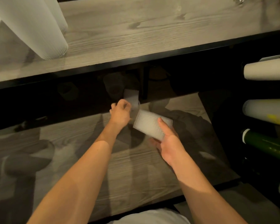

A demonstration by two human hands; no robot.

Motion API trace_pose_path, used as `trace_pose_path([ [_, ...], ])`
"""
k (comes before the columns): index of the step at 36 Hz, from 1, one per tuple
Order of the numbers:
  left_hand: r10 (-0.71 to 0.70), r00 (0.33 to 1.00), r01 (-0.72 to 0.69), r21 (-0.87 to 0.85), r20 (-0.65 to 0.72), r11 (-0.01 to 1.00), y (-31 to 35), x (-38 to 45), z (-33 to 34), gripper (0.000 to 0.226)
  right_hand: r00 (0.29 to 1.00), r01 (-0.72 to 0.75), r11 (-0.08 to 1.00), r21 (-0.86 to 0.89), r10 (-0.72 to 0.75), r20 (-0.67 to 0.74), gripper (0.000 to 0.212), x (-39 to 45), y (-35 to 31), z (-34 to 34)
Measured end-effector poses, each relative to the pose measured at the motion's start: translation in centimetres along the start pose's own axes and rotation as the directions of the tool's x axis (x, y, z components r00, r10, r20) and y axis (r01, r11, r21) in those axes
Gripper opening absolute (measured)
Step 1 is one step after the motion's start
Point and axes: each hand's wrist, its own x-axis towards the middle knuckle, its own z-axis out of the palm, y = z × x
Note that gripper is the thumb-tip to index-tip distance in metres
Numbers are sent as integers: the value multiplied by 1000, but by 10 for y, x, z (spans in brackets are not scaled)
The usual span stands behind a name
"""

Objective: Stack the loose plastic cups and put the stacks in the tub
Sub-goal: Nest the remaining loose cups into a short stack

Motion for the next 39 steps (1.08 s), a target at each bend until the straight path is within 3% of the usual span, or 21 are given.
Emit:
trace_pose_path([
  [4,114,989,-130,-172,-99,976,-9,-25,-26,10,1000,6,1000,9,-6,30,73,0,-5,1],
  [8,172,981,-193,-324,-91,926,-4,-47,-53,19,997,5,1000,11,-5,78,75,1,-11,6],
  [11,252,962,-256,-24,-105,966,-5,-54,-70,19,990,20,1000,15,-22,142,72,1,-17,8],
  [15,332,935,-354,378,125,855,-4,-58,-79,84,974,78,996,-47,-67,215,65,1,-23,14],
  [17,322,911,-400,354,259,846,2,-59,-77,103,970,127,978,-163,-89,224,59,2,-25,17],
  [19,357,880,-414,139,313,900,7,-57,-76,107,973,170,941,-292,-113,202,59,2,-28,18],
  [23,363,888,-268,-324,281,907,0,-50,-71,92,976,160,923,-350,-94,198,52,3,-39,15],
  [28,323,912,-54,-706,254,706,-13,-46,-55,79,970,138,906,-401,-41,240,54,6,-47,14],
  [30,328,907,-29,-738,264,674,-10,-48,-47,65,963,107,920,-378,-2,270,58,6,-47,17],
  [35,342,873,-92,-571,349,816,5,-52,-35,34,947,-33,942,-334,136,290,69,5,-44,22],
  [37,301,920,-107,-576,252,810,8,-42,-37,38,959,-35,957,-286,112,259,68,6,-42,23],
  [39,134,991,-114,-442,15,890,6,-23,-37,37,978,-19,976,-217,63,200,68,9,-39,24],
])
